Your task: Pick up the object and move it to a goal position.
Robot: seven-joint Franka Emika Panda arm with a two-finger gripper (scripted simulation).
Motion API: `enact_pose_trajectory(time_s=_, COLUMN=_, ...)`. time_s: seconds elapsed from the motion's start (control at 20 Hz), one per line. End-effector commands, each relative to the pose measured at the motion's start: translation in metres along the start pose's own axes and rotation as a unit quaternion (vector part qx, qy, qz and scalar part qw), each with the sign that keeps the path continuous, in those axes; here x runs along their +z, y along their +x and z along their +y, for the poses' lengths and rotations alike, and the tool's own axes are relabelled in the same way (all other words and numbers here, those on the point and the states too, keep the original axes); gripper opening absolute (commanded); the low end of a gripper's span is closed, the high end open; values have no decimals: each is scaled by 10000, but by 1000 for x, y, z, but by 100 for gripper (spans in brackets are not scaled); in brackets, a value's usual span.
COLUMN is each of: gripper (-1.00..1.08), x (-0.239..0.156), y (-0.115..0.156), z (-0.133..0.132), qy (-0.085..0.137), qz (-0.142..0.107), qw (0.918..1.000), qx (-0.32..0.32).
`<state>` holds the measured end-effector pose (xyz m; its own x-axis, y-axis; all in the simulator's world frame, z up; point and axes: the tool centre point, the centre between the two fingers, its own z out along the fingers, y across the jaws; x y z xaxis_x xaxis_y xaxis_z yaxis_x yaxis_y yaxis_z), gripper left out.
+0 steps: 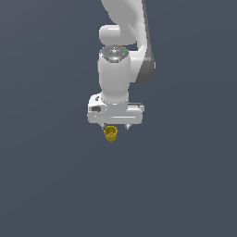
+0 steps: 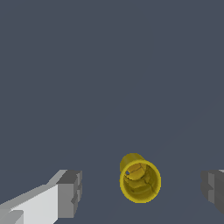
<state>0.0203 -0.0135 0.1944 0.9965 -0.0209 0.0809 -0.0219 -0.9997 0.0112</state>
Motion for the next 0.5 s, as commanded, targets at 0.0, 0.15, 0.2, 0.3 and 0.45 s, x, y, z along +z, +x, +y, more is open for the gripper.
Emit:
enact_pose_trajectory(time_s=0.0, gripper=100, x=0, y=0, z=0, qy=0, qz=0, qw=10000, qx=0)
enact_pose_trajectory(time_s=0.15, gripper=100, x=-1, y=0, z=5, qy=-14, qz=9, qw=10000, qx=2)
enact_pose_trajectory(time_s=0.2, gripper=100, x=-2, y=-1, z=8, qy=-24, qz=16, qw=10000, qx=3)
enact_pose_trajectory(time_s=0.3, gripper=100, x=-4, y=-1, z=18, qy=-52, qz=35, qw=10000, qx=7)
enact_pose_trajectory(time_s=0.45, gripper=100, x=-6, y=-2, z=27, qy=-77, qz=51, qw=10000, qx=12)
